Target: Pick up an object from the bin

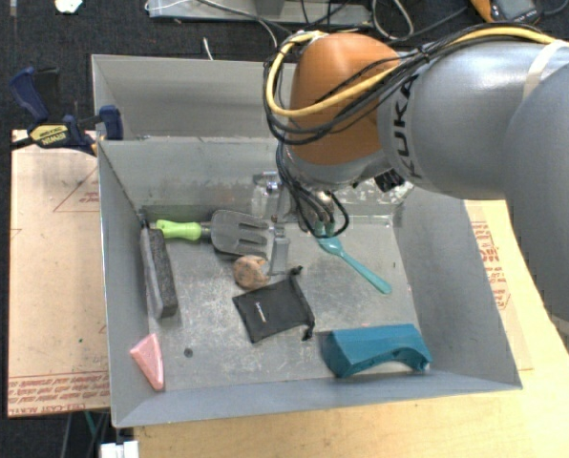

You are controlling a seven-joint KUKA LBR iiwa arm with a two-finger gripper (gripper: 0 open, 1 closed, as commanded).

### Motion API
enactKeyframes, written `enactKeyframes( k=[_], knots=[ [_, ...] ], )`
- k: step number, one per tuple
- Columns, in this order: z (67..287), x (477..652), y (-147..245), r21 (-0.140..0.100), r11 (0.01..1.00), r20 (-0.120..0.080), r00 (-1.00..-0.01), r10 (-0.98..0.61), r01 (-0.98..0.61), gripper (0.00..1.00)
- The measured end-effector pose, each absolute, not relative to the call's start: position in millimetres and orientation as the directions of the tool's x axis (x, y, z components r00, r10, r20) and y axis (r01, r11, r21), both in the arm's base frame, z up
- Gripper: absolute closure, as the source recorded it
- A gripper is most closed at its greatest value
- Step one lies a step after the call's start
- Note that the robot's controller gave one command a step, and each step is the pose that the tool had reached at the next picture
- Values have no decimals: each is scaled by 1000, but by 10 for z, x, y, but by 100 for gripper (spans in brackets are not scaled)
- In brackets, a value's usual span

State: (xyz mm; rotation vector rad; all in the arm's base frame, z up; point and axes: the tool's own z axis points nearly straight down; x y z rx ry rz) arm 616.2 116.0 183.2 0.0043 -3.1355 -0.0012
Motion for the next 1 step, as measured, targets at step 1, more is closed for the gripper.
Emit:
enactKeyframes(
  k=[1],
  knots=[
    [1885,6177,1154,2,1000,-2,-1000,0,0,0]
  ],
)
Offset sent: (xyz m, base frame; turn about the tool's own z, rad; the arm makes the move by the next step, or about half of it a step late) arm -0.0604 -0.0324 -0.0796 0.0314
